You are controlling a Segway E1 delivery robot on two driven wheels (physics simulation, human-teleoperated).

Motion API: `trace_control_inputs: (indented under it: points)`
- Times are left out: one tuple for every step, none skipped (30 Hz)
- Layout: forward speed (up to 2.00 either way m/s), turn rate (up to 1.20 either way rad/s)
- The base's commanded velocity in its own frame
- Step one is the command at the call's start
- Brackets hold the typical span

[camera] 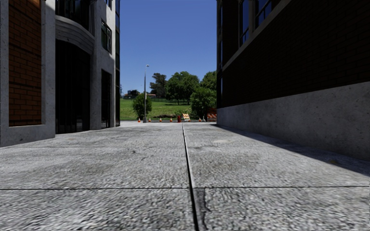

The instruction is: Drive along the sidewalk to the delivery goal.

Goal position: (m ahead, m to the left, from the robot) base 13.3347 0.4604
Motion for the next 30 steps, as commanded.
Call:
trace_control_inputs:
  points:
    - [2.0, 0.0]
    - [2.0, 0.0]
    - [2.0, 0.0]
    - [2.0, 0.0]
    - [2.0, 0.0]
    - [2.0, 0.0]
    - [2.0, 0.0]
    - [2.0, 0.0]
    - [2.0, 0.0]
    - [2.0, 0.0]
    - [2.0, 0.0]
    - [2.0, 0.0]
    - [2.0, 0.0]
    - [2.0, 0.0]
    - [2.0, 0.0]
    - [2.0, 0.0]
    - [2.0, 0.0]
    - [2.0, 0.0]
    - [2.0, 0.0]
    - [2.0, 0.0]
    - [2.0, 0.0]
    - [2.0, 0.0]
    - [2.0, 0.0]
    - [2.0, 0.0]
    - [2.0, 0.0]
    - [2.0, 0.0]
    - [2.0, 0.0]
    - [2.0, 0.0]
    - [2.0, 0.0]
    - [2.0, 0.0]
